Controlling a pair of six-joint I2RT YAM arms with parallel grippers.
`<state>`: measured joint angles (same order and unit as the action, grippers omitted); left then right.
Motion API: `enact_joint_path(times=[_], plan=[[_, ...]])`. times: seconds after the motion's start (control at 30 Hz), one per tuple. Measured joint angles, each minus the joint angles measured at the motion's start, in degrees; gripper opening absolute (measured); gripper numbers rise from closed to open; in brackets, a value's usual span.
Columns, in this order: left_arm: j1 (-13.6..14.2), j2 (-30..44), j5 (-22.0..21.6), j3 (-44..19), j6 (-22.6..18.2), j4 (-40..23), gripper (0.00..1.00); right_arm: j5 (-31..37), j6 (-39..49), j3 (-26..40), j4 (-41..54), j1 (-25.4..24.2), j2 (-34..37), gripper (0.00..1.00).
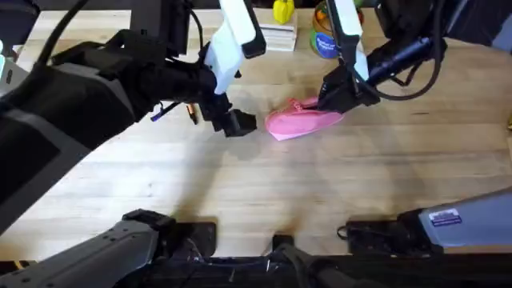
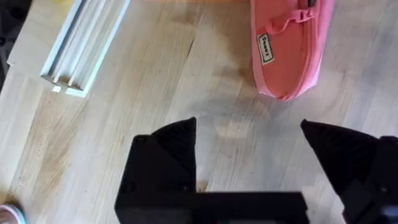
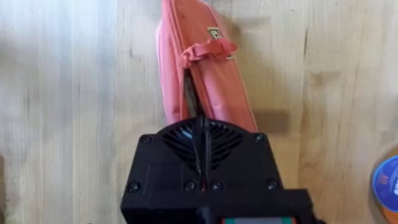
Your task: Unzip the bag, pick up the pens from the table one at a time and place them inside, then zip the bag closed.
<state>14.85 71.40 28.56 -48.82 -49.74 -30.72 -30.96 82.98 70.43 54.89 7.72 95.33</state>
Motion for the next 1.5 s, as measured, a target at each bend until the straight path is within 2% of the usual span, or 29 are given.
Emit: enact_joint_path(times=[0.37,0.53,0.63,0.7,0.73,0.8,0.83,0.87,1.23,1.37,1.5], plan=[[0.0,0.0,0.0,0.0,0.0,0.0,0.993,-0.44,-0.02,0.0,-3.21,3.75,6.13,0.031],[0.0,0.0,0.0,0.0,0.0,0.0,0.993,-0.35,-0.02,0.0,-4.82,4.45,6.45,0.032],[0.0,0.0,0.0,0.0,0.0,0.0,0.993,-0.37,-0.02,0.0,-5.25,4.53,6.58,0.068],[0.0,0.0,-0.08,0.0,0.0,0.0,0.993,-0.37,-0.01,0.0,-5.44,4.54,6.7,0.203],[0.0,0.0,-0.33,0.0,0.0,0.0,0.993,-0.35,0.23,0.0,-5.85,4.59,6.71,0.594],[0.0,0.0,-0.47,0.0,0.0,0.0,0.992,-0.35,0.27,0.02,-6.48,4.59,6.7,0.876],[0.0,0.0,-0.63,0.0,0.0,0.0,0.993,-0.35,0.64,0.02,-6.65,4.58,6.69,0.967],[0.0,0.0,-0.79,0.0,0.0,0.0,0.993,-0.35,0.64,0.02,-6.59,4.59,6.69,0.99],[0.0,0.0,-1.81,0.0,0.0,-0.02,0.993,-0.29,0.68,0.02,-6.23,4.59,6.69,0.993],[0.0,-0.49,-3.85,0.0,0.0,-2.18,0.993,0.64,0.7,0.11,-3.46,4.64,6.45,0.993],[-0.11,-4.15,-8.02,0.0,0.18,-5.03,0.993,2.72,0.64,0.11,-1.26,5.0,3.78,0.994]])
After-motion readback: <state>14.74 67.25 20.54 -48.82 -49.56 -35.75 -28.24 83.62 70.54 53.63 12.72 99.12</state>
